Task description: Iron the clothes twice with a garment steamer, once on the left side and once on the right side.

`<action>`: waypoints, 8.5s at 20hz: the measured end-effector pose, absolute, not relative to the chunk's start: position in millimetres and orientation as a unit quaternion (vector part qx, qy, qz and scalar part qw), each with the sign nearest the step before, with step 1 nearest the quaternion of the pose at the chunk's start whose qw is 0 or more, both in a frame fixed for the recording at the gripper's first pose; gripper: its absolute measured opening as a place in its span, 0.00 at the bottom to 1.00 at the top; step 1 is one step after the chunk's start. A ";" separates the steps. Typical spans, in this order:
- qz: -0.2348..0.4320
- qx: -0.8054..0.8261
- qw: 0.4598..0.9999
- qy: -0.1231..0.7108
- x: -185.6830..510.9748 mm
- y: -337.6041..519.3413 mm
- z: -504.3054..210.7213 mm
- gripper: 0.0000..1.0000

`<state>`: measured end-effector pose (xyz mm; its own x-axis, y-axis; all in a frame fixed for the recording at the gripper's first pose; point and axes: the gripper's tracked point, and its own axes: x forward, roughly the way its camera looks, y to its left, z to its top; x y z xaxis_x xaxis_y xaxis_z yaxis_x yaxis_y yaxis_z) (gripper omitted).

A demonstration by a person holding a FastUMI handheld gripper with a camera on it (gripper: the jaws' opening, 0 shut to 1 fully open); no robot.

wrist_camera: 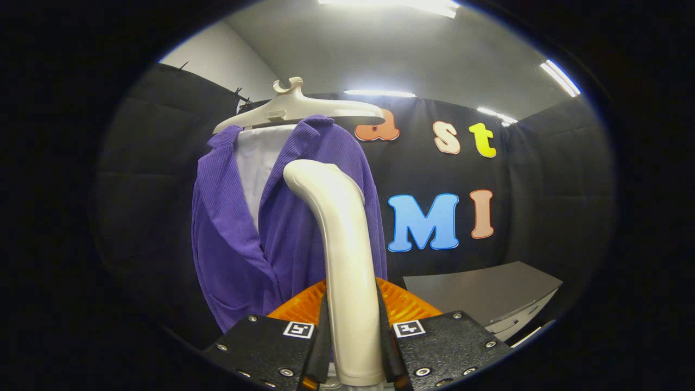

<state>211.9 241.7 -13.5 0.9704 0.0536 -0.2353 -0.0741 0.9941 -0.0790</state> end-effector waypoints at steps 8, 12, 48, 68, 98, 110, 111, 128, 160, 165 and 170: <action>0.042 -0.083 0.984 0.152 189.5 234.3 -64.1 0.38; 0.057 -0.107 0.978 0.172 175.5 231.5 -88.6 0.39; 0.152 -0.102 0.883 0.432 55.2 209.6 -309.3 0.38; 0.324 -0.079 0.854 0.400 20.4 303.8 -174.0 0.39; 0.181 -0.072 0.979 0.066 191.3 427.5 1.4 0.38; 0.161 -0.100 0.976 0.109 182.3 423.2 -54.1 0.38; 0.160 -0.103 0.975 0.112 179.9 423.1 -60.3 0.38; 0.165 -0.189 0.952 0.176 143.5 413.5 -153.9 0.39; 0.155 -0.157 0.928 0.299 60.2 276.2 -242.5 0.39; 0.121 -0.117 0.947 0.273 46.4 208.7 -182.7 0.39; 0.068 -0.064 0.970 0.223 47.3 140.7 -132.0 0.39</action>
<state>47.3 140.7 -132.0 0.8908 0.1038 -0.4423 -0.1611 0.9825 -0.0939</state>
